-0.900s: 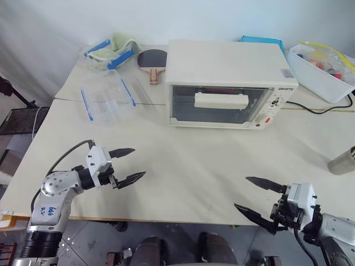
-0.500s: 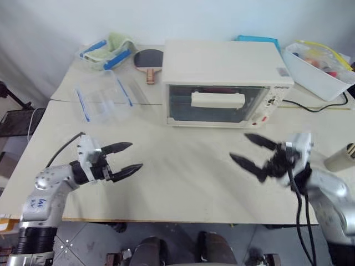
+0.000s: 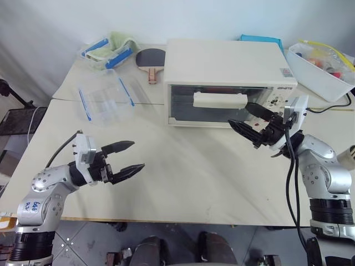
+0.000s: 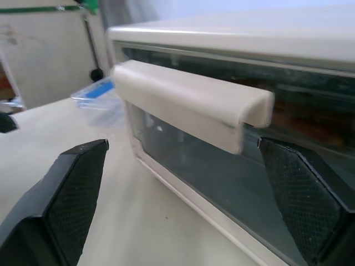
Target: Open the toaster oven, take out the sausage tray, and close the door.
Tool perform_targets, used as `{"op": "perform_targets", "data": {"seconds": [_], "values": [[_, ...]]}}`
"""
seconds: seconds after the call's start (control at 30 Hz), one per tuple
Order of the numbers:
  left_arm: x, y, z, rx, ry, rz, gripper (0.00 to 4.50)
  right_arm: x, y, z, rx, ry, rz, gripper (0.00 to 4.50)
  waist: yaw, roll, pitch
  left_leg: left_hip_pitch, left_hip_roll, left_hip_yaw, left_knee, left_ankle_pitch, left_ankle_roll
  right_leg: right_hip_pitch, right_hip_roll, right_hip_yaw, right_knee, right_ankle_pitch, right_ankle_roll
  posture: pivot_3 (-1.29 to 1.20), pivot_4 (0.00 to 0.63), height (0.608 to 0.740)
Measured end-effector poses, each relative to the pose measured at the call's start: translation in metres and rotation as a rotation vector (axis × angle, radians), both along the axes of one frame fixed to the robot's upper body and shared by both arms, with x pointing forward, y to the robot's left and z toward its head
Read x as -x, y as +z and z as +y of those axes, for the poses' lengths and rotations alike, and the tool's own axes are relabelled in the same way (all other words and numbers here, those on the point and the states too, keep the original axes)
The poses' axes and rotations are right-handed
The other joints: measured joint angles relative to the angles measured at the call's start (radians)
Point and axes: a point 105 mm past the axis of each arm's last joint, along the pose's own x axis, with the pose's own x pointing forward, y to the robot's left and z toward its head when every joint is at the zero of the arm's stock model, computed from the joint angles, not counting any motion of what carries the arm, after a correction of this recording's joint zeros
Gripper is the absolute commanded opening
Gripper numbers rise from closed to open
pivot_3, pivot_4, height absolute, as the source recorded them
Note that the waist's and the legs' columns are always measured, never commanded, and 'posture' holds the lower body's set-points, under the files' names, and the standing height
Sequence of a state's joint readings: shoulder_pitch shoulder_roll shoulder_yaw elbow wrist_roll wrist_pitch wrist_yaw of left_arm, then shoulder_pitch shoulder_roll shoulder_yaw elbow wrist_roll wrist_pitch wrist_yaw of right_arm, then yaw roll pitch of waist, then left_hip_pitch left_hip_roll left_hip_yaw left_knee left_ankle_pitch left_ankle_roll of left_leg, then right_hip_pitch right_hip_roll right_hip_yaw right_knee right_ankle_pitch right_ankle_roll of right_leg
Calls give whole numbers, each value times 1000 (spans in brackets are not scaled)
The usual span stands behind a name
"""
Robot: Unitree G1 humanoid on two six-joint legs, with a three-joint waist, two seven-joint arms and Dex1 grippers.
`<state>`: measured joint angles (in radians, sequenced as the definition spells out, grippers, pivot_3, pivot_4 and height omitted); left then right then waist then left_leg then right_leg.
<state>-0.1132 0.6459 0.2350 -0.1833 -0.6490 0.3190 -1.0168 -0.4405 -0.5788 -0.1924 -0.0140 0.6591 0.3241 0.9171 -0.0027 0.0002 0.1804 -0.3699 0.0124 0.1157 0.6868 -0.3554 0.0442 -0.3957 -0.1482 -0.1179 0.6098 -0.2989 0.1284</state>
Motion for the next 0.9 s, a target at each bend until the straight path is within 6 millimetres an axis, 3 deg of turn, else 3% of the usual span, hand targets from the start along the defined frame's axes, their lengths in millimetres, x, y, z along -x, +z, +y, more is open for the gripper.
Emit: {"op": "perform_targets", "data": {"seconds": [0.07, 0.23, 0.33, 0.4, 0.5, 0.73, 0.9], "values": [[0, 0, 0, 4, 4, 3, 4474, 6, 0, 4, 8, 39, -9, 4500, 1, 0, 0, 0, 0, 0, 0, 0, 0, 0, 0, 0, 0, 0, 0, 0, 150, 740], [-10, 10, -6, 64, 19, 4, 4474, 31, -25, 9, 154, 139, 9, 4500, 1, 0, 0, 0, 0, 0, 0, 0, 0, 0, 0, 0, 0, 0, 0, 0, 150, 740], [-20, 29, -11, 128, 17, -28, 3934, 40, -40, 8, 249, 159, 2, 4500, 1, 0, 0, 0, 0, 0, 0, 0, 0, 0, 0, 0, 0, 0, 0, 0, 150, 740], [-29, 38, -10, 162, 30, -45, 3330, 45, -48, 8, 300, 165, -17, 4500, 1, 0, 0, 0, 0, 1, 0, 0, 0, 0, 1, 0, 0, 0, 0, 0, 150, 740], [-43, 38, -11, 172, 46, -45, 2459, 47, -54, 6, 359, 163, -56, 4500, 2, 0, 0, 0, 0, 1, 0, 0, 0, 0, 1, -1, 0, 0, 0, 0, 150, 740], [-86, 34, -48, 173, 40, -76, 192, 44, -54, 5, 399, 146, -120, 4500, 4, -1, 1, 0, 0, 0, 3, 0, 0, 1, 1, -2, 0, 0, 1, 0, 150, 740], [-102, 30, -79, 166, 4, -84, 24, 44, -54, 4, 410, 137, -149, 4500, 5, -1, 1, -1, 0, 0, 4, 0, 0, 1, 1, -2, 0, 0, 1, 0, 150, 740]]}}
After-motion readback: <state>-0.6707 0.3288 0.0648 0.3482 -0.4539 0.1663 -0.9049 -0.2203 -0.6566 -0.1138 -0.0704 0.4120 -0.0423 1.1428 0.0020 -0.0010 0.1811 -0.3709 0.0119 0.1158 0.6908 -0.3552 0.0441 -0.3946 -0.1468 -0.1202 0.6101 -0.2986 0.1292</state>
